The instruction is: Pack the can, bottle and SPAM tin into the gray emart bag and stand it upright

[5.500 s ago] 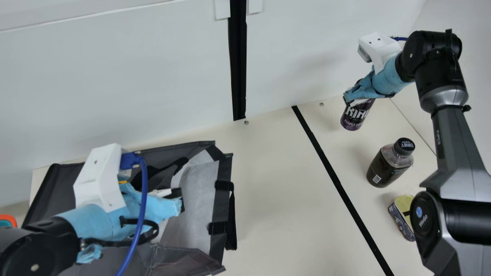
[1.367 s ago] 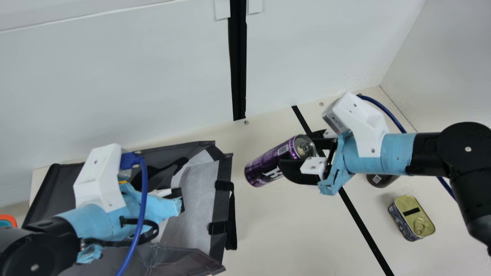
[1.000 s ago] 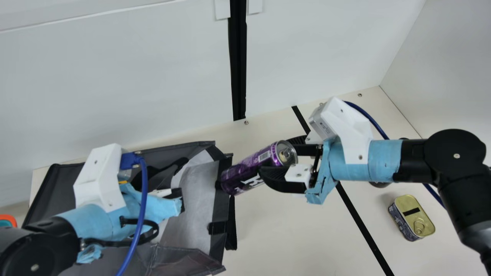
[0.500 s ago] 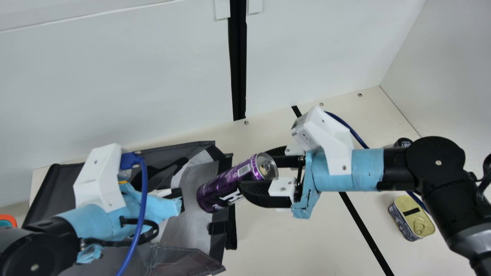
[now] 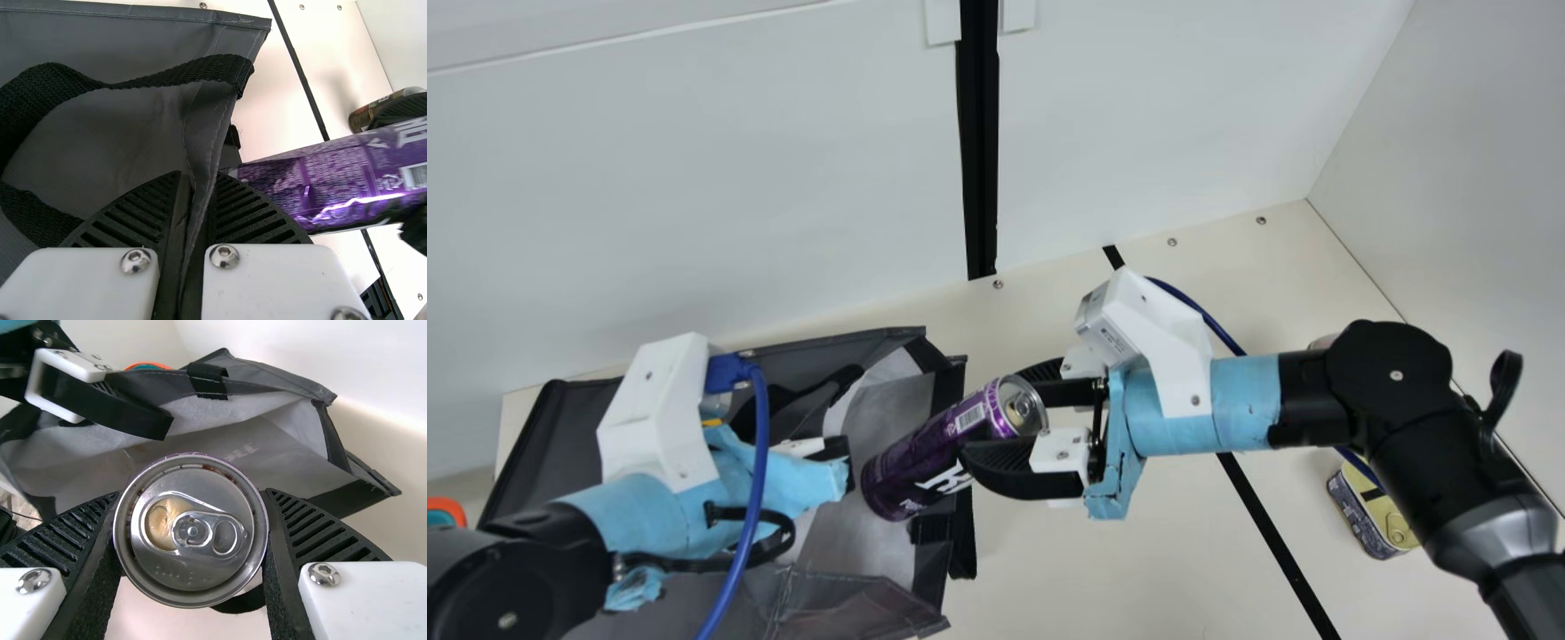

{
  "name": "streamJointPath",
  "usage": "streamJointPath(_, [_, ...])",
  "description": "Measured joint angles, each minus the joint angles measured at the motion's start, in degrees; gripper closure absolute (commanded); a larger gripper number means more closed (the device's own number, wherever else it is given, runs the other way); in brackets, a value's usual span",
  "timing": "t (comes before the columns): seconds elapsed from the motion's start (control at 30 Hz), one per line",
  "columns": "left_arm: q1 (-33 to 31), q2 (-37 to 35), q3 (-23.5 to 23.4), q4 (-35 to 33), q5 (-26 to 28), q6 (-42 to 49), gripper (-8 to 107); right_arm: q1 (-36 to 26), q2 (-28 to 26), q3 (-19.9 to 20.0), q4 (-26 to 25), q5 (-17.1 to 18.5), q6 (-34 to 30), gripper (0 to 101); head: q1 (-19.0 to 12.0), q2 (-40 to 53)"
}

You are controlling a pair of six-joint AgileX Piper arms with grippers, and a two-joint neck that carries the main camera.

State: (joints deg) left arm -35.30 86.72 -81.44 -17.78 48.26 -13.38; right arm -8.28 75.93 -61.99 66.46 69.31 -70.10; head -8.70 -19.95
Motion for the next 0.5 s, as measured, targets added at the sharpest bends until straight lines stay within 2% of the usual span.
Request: streamJointPath(0.5, [0.0,0.0,0.0,0.0,0.0,0.0,107,9.9,5.9,2.5,3.4,-8.8,-3.2,101,0.0,0.1])
